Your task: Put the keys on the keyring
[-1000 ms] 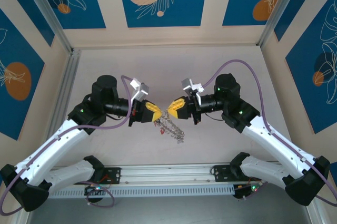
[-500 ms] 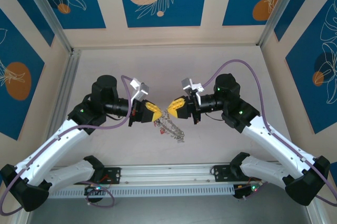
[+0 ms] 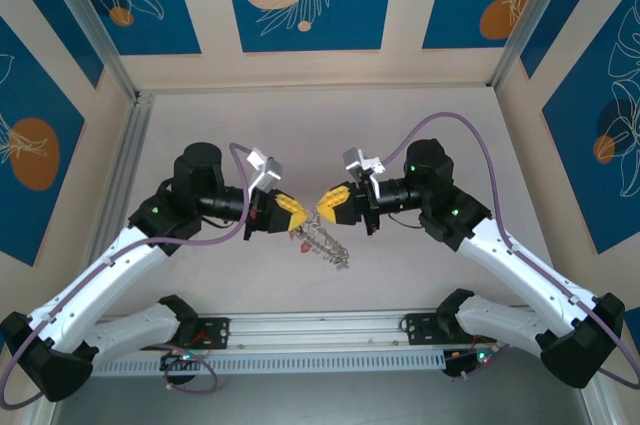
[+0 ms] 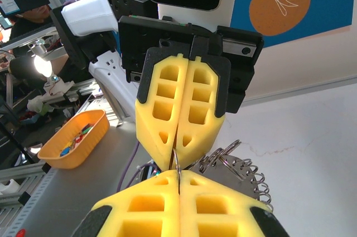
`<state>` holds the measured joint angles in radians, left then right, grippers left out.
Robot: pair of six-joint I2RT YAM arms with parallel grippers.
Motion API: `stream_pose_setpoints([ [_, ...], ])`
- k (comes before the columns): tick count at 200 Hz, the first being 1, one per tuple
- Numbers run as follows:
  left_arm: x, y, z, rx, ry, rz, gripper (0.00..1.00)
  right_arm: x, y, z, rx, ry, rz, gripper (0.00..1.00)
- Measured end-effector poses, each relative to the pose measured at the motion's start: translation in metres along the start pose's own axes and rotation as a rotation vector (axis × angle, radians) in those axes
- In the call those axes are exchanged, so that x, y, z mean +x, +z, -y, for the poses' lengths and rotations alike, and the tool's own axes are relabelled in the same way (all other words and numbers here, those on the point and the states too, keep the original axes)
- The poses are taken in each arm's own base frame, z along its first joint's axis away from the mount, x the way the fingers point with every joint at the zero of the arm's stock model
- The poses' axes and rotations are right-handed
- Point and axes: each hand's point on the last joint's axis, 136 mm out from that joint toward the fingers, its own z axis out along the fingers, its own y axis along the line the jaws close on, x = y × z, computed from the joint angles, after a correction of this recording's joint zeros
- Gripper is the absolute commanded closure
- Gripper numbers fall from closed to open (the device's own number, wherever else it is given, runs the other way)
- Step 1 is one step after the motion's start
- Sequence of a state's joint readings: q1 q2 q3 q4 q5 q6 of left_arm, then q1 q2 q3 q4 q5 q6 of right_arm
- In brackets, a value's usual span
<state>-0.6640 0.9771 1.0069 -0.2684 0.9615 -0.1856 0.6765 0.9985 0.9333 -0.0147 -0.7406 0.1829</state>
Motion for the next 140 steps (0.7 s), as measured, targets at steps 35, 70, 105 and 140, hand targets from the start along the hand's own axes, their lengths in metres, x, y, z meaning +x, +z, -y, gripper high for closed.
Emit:
stream_pose_setpoints([
  [35, 0.0, 0.0, 0.0, 0.0, 0.0, 0.0, 1.0, 0.0, 0.0, -0.0001, -0.001, 0.0, 0.0, 1.0],
  [70, 0.0, 0.0, 0.0, 0.0, 0.0, 0.0, 1.0, 0.0003, 0.0, -0.0008, -0.005, 0.001, -0.001, 1.0],
  [105, 0.0001, 0.0001, 0.0, 0.0, -0.008, 0.0, 1.0, 0.0015, -0.0001, -0.0019, -0.011, 0.006, -0.006, 1.0],
  [140, 0.0003, 0.0006, 0.0003, 0.007, -0.017, -0.002, 1.0, 0.0017, -0.0001, -0.0032, -0.018, 0.006, -0.007, 1.0],
])
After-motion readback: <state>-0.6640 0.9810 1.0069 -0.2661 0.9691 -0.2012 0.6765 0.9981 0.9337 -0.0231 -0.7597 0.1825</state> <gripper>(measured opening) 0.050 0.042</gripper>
